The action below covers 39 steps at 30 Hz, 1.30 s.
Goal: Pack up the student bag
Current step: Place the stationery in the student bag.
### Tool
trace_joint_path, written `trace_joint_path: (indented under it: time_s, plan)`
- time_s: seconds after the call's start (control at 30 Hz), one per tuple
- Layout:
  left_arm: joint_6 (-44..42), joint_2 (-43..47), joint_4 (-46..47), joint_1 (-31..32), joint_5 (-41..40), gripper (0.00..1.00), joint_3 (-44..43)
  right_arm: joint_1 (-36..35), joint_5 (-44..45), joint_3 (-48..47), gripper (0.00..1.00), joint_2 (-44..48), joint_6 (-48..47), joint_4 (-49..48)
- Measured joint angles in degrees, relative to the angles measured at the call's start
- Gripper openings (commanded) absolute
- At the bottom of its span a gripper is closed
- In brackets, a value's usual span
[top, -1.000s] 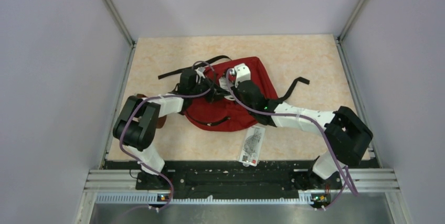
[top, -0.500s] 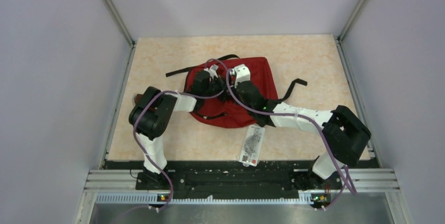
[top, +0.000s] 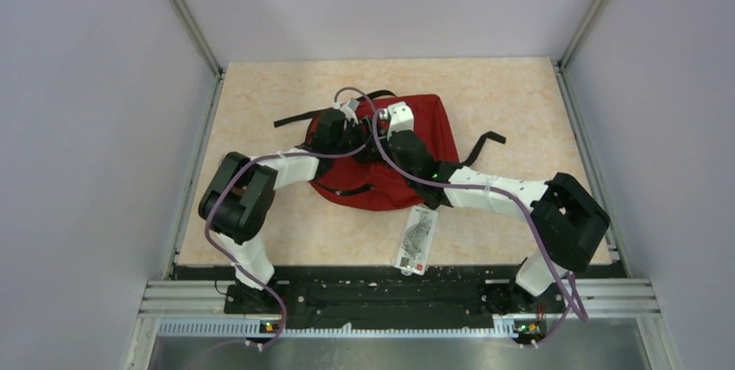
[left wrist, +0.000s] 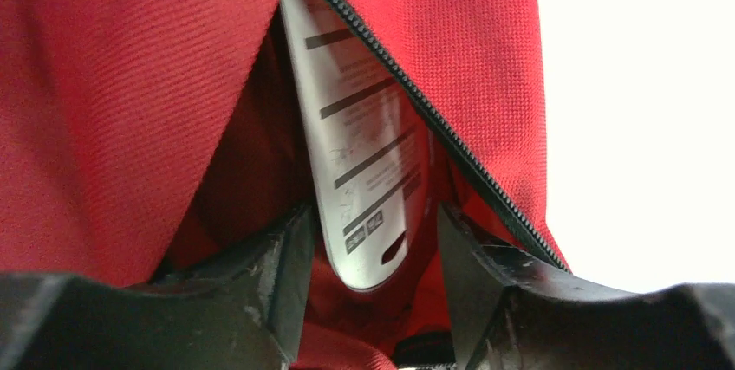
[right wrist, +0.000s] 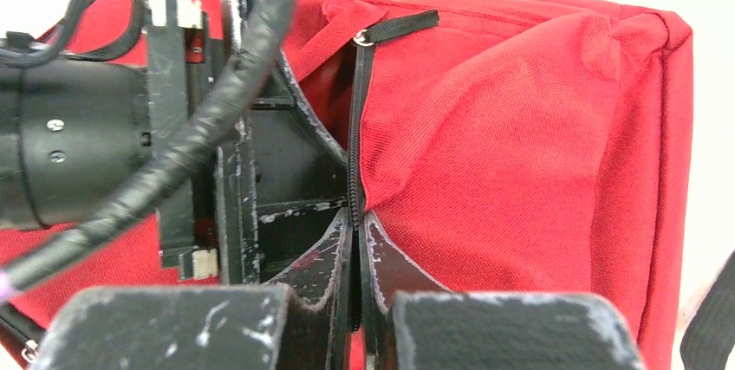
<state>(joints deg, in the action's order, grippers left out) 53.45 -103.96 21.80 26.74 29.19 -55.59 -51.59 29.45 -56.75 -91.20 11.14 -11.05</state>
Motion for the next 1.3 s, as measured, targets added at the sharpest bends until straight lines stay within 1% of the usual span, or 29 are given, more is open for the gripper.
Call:
trace_joint_path:
  time_s: [0.1, 0.2, 0.27, 0.37, 0.43, 0.53, 0.57, 0.7, 0.83, 0.93, 1.03, 1.17, 1.3]
  plan:
    - [-3.48, 3.13, -3.04, -0.28, -3.78, 0.64, 1.38, -0.11, -0.48, -0.31, 0.07, 0.02, 0.04, 1.05]
    - [-6.75, 6.23, -5.95, -0.5, -7.15, 0.65, 2.62, -0.17, -0.83, -0.31, 0.17, 0.02, 0.2, 2.47]
    - [-8.81, 8.85, -7.76, -0.5, -9.44, 0.65, 3.61, -0.26, -1.01, -0.31, 0.3, 0.04, 0.42, 2.86]
    - [-12.04, 14.32, -10.38, -0.74, -12.79, 0.66, 5.66, -0.37, -1.66, -0.31, 0.53, 0.09, 0.61, 3.56]
    - [-14.1, 18.38, -12.15, -0.79, -15.23, 0.67, 7.21, -0.37, -2.67, -0.33, 0.67, 0.22, 0.68, 4.28]
    - [-17.31, 26.34, -13.55, -0.44, -22.05, 0.7, 11.41, -0.37, -5.03, -0.35, 0.78, 1.46, 0.63, 6.25]
    - [-18.53, 30.4, -13.42, -0.22, -25.2, 0.7, 14.25, -0.37, -6.08, -0.35, 0.8, 2.29, 0.66, 7.06]
    - [-22.14, 43.39, -15.34, 0.44, -32.48, 0.71, 21.53, -0.39, -10.64, -0.37, 0.83, 7.8, 1.2, 11.34]
    - [-23.19, 49.27, -17.31, 2.38, -35.41, 0.72, 23.15, -0.42, -13.14, -0.31, 0.86, 14.86, 3.5, 16.33]
    - [-21.99, 52.28, -18.01, 7.19, -36.13, 0.72, 25.53, -0.42, -12.57, 0.87, 0.88, 20.87, 6.14, 20.55]
    - [-18.78, 54.42, -17.97, 12.52, -35.65, 0.72, 29.33, -0.39, -10.73, 4.63, 0.87, 27.19, 10.21, 25.38]
    - [-12.63, 54.77, -17.88, 18.6, -35.65, 0.72, 34.49, -0.37, -10.1, 13.92, 0.82, 35.93, 19.69, 33.53]
    - [-6.73, 54.42, -15.72, 23.3, -36.04, 0.73, 38.18, -0.37, -13.57, 23.8, 0.78, 45.99, 30.01, 38.21]
